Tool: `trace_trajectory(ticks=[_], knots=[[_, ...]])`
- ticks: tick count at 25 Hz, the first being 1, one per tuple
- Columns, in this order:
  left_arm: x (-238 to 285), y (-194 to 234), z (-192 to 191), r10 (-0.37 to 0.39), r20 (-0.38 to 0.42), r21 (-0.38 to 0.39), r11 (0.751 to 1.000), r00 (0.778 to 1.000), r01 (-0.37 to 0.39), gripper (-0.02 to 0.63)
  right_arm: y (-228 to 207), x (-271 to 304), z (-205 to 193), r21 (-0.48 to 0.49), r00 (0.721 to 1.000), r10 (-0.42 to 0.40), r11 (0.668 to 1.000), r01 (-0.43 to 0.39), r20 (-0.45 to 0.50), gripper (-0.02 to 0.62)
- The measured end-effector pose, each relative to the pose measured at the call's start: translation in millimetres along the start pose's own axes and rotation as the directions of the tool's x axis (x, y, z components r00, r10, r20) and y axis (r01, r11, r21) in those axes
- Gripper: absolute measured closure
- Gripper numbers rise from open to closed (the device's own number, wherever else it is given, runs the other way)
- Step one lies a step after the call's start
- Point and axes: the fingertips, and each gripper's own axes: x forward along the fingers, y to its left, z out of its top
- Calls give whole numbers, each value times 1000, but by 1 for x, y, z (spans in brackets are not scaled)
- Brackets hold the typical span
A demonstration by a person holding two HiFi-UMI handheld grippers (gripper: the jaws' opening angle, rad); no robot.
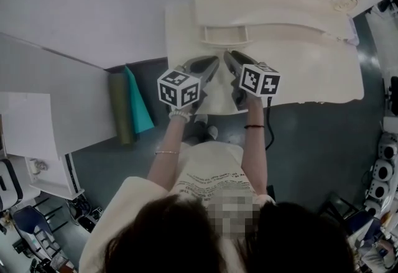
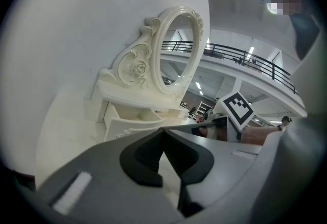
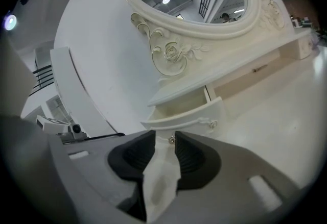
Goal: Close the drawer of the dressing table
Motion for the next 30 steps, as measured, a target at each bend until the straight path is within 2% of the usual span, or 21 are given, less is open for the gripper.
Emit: trace_trajectory(ticks=[3,21,30], knots=[[1,1,-2,0,-8,-5,1000,1000,-1,607,-4,3,-5,14,1000,-12,1000,12,-15,469],[9,14,-3,13,-24,-16,1000,1000,-14,607,-16,23,-14,65,997,-19,998,24,-76,466],[7,20,-4,26,-21,-24,999,999,-26,607,-19,27,-15,26,992,-49,998,53,-113,490]])
